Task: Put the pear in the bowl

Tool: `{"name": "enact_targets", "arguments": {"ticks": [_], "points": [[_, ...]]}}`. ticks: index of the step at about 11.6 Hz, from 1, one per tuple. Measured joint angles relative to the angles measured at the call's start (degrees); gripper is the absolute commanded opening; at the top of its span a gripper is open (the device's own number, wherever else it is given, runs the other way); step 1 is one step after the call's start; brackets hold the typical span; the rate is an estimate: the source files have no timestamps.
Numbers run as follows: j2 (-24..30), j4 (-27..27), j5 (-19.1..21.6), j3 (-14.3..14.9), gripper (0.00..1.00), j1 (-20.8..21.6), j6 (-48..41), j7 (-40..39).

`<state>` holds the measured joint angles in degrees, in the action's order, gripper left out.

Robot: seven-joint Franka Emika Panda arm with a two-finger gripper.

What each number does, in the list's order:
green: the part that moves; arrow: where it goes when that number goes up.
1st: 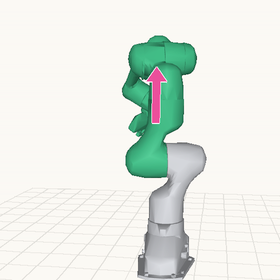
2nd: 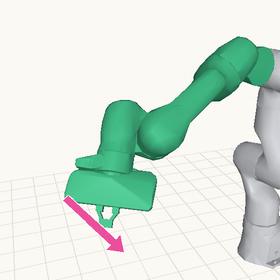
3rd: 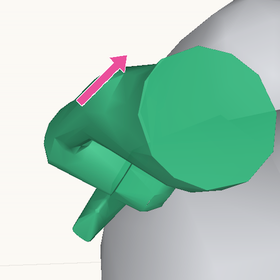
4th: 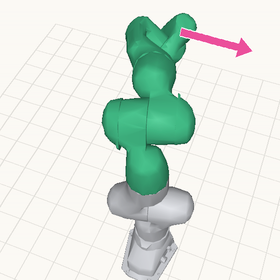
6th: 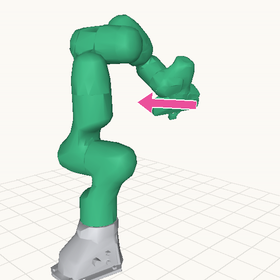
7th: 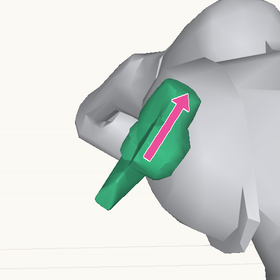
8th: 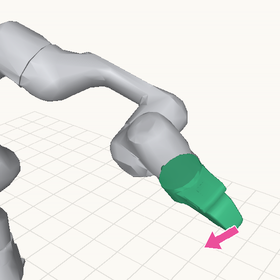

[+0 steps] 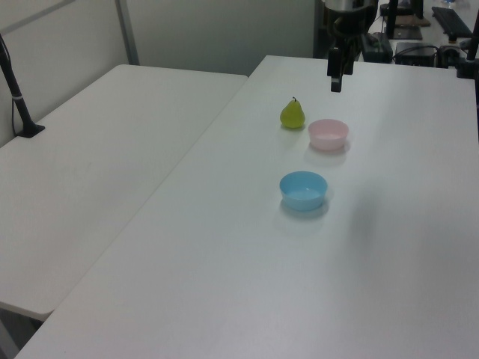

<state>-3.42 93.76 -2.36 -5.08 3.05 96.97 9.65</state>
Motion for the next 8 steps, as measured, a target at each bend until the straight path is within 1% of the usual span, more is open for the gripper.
{"name": "enact_targets", "arguments": {"ticks": [3,6,8], "points": [[-1.0,-0.1,0.0,0.2,1.00,-2.1,2.7,-1.8],[-5.2,-1.1,0.0,0.4,1.00,-6.5,8.2,-4.3],[-8.7,-1.4,0.0,0.5,1.00,-8.7,13.8,-5.1]]}}
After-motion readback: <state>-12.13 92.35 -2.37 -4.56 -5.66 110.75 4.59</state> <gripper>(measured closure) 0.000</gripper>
